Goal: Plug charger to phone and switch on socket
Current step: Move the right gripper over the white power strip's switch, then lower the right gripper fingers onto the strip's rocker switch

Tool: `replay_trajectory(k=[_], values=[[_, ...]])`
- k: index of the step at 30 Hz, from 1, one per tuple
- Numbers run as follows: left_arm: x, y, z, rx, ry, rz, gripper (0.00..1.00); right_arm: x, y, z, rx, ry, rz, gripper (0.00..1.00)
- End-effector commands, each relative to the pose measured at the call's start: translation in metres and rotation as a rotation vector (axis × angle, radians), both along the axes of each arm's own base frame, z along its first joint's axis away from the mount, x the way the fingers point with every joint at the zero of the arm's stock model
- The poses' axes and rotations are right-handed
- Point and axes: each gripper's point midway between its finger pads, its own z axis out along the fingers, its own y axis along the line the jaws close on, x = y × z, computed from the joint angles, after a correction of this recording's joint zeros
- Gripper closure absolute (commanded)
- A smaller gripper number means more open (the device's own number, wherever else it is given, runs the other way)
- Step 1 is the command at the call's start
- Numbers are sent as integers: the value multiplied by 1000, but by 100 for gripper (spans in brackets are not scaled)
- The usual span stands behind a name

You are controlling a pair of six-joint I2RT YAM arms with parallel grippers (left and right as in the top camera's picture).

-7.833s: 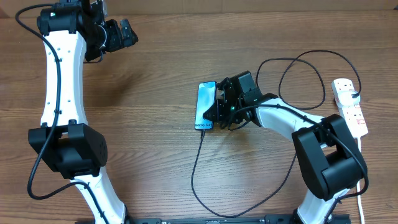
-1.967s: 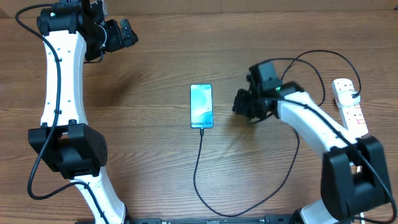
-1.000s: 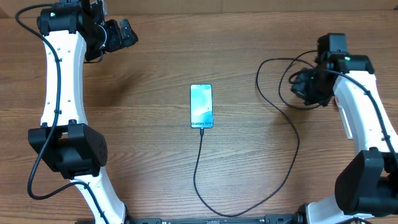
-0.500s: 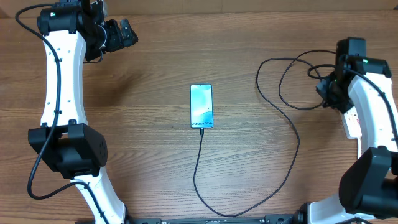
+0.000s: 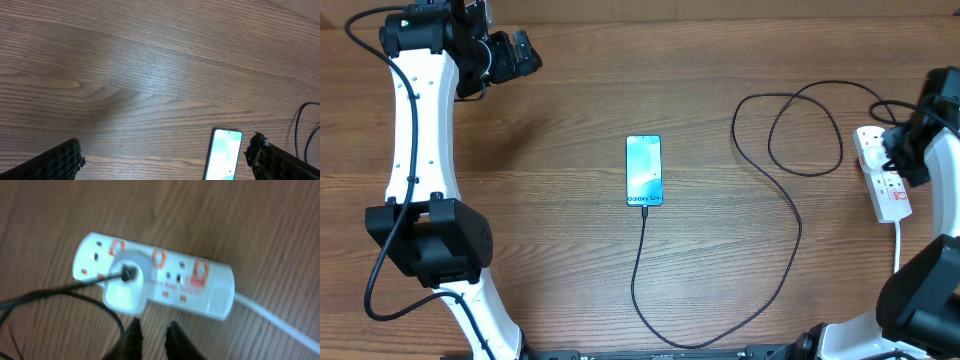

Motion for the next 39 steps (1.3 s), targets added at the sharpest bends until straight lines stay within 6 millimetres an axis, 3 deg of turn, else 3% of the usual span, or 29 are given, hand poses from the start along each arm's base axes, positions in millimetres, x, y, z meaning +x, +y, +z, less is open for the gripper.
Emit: replay_trajectory(k=[1, 4, 7, 11, 17, 25, 39], values=[[0, -3, 9, -9, -20, 0, 0, 2, -20, 14, -52, -62, -43, 76], [0, -3, 9, -9, -20, 0, 0, 7, -38, 21, -91, -118, -77, 63], [0, -3, 9, -9, -20, 0, 0, 8, -51, 26, -109, -150, -99, 43], [0, -3, 9, -9, -20, 0, 0, 3, -60, 26, -114, -152, -120, 2], [0, -3, 9, -9, -20, 0, 0, 8, -71, 31, -165, -146, -45, 0], [0, -3, 9, -9, -20, 0, 0, 4, -69, 26, -152, -122, -44, 11], [0, -3, 9, -9, -20, 0, 0, 2, -68, 19, -138, -98, -43, 9]])
